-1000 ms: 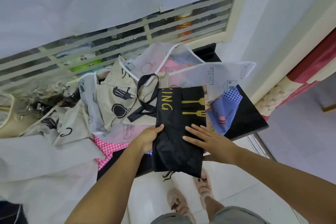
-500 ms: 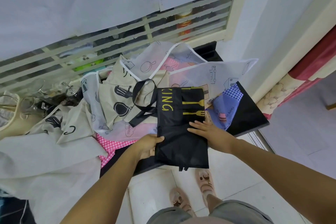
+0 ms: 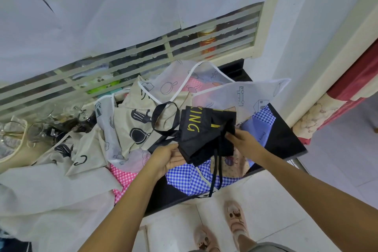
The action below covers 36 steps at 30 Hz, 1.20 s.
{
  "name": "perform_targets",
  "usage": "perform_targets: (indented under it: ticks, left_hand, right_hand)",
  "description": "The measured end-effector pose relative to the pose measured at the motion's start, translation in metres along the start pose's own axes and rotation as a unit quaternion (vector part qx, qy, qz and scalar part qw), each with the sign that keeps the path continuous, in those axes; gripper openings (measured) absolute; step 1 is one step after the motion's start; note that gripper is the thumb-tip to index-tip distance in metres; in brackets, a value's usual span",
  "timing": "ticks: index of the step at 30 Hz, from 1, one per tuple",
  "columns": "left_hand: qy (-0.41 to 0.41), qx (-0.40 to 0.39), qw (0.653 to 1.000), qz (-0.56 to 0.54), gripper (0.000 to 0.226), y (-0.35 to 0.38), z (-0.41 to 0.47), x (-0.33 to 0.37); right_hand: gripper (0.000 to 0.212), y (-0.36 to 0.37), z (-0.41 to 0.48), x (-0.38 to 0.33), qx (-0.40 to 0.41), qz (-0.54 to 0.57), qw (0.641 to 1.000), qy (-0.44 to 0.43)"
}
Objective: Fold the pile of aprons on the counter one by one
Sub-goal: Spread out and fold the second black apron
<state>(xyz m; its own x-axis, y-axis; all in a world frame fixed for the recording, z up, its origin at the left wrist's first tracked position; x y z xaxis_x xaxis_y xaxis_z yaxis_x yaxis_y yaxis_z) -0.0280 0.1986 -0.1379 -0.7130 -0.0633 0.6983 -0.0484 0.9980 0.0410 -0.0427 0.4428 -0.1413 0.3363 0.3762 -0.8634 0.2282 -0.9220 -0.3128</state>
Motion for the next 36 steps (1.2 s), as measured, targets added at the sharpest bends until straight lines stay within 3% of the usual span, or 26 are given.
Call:
perform_targets:
  ticks: [3, 4, 6, 8, 9, 12, 17, 21, 26, 30, 36]
  left_hand:
    - [0.065, 0.041, 0.997, 0.008, 0.027, 0.007, 0.005, 0.014]
    - [0.103, 0.072, 0.991, 0.056, 0.027, 0.005, 0.01, 0.017]
    - [0.2, 0.102, 0.945, 0.237, 0.052, 0.008, 0.016, 0.028]
    - [0.284, 0.06, 0.884, 0.367, 0.071, 0.02, 0.022, 0.034]
    - [0.294, 0.032, 0.873, 0.388, 0.073, 0.026, 0.023, 0.036]
    - [0.271, -0.008, 0.892, 0.361, 0.061, 0.035, 0.032, 0.044]
    - [0.234, 0.013, 0.913, 0.334, 0.026, 0.038, 0.054, 0.052]
    - [0.216, 0.063, 0.908, 0.353, 0.03, 0.039, 0.067, 0.049]
    - [0.182, 0.104, 0.942, 0.262, 0.033, 0.039, 0.079, 0.044]
    - [0.149, 0.074, 0.963, 0.214, 0.03, 0.033, 0.083, 0.043]
    - [0.077, 0.04, 0.945, 0.314, 0.025, 0.027, 0.084, 0.042]
  right_hand:
    - [0.038, -0.009, 0.012, -0.005, 0.047, -0.014, 0.999, 0.01]
    - [0.037, -0.01, 0.014, -0.007, 0.057, 0.004, 0.998, 0.017]
    - [0.034, -0.009, 0.016, -0.006, 0.058, 0.065, 0.995, 0.043]
    - [0.039, -0.007, 0.019, 0.002, 0.054, 0.128, 0.988, 0.072]
    - [0.042, -0.007, 0.019, 0.007, 0.054, 0.15, 0.984, 0.085]
    - [0.041, -0.006, 0.022, 0.011, 0.055, 0.176, 0.978, 0.096]
    - [0.041, -0.006, 0.032, 0.025, 0.074, 0.163, 0.978, 0.103]
    - [0.046, -0.008, 0.033, 0.033, 0.153, 0.081, 0.98, 0.094]
    - [0.017, -0.012, 0.026, 0.03, 0.267, 0.047, 0.962, 0.041]
    - [0.02, -0.013, 0.025, 0.026, 0.262, 0.112, 0.958, 0.022]
    - [0.017, -0.013, 0.027, 0.019, 0.248, 0.068, 0.966, 0.003]
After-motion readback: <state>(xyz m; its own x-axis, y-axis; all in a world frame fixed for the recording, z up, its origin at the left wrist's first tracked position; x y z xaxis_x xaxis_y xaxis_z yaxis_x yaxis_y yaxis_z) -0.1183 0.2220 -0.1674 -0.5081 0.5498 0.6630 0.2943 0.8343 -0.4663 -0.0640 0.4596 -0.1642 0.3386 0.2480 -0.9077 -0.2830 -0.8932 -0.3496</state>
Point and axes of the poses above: each hand's wrist, its own z-axis towards the middle knuckle, its own y-axis out of the palm, x = y × z, the point moved 5 cm from there along z, towards the middle knuckle, and after that the axes turned 3 degrees about y, right-handed, at the moved point
